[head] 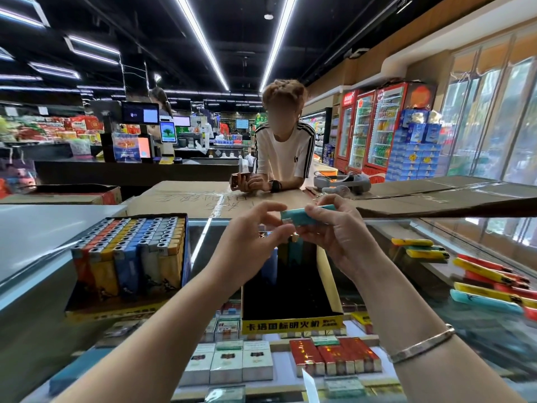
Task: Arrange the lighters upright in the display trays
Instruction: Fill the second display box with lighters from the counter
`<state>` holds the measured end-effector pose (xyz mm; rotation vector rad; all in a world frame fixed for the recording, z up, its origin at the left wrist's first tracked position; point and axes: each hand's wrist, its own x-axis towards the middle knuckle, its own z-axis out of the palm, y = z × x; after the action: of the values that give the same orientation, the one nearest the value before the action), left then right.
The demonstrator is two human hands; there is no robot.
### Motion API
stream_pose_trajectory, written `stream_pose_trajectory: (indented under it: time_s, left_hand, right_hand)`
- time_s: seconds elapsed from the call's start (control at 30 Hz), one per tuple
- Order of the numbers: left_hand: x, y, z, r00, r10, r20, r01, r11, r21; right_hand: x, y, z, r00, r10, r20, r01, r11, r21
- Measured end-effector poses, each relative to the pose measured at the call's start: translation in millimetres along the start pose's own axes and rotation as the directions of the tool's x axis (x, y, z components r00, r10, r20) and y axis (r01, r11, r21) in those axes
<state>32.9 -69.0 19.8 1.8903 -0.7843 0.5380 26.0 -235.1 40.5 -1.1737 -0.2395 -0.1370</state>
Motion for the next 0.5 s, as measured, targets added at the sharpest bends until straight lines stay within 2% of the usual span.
stream_pose_trajectory:
  time_s: [0.1, 0.17, 0.23, 0.33, 0.4, 0.5]
  left_hand:
    - [1.3, -0.8, -2.2, 0.996, -0.007, -0.089, 0.003, 0.999, -0.041]
    - [2.5, -1.1, -4.0, 0.991, -0.046, -0.129, 0.029, 0.991, -0.132]
    - [3.7, -1.2, -5.3, 0.985, -0.055, -0.162, 0.025, 0.983, -0.183]
    - [3.4, -0.9, -5.1, 0.988, -0.014, -0.157, -0.011, 0.988, -0.155]
    - [2.6, -1.4, -3.1, 0.993, 0.011, -0.119, -0.024, 0.993, -0.112]
    - [2.1, -2.4, 1.2, 0.996, 0.037, -0.076, -0.04, 0.999, -0.035]
  right_hand:
    - [-0.6, 2.6, 1.6, 0.998, 0.0, 0.069, 0.0, 1.0, -0.011]
    - [1.3, 3.8, 1.2, 0.999, -0.02, 0.038, 0.021, 0.999, -0.034]
    - [5.8, 4.2, -3.8, 0.995, -0.062, -0.072, 0.056, 0.995, -0.088]
    - [12.5, 4.6, -15.6, 0.955, -0.108, -0.275, 0.031, 0.963, -0.269]
    - [15.0, 7.3, -21.8, 0.947, -0.046, -0.318, -0.072, 0.935, -0.349]
    - [13.6, 11.9, -23.0, 0.954, 0.153, -0.258, -0.254, 0.87, -0.423]
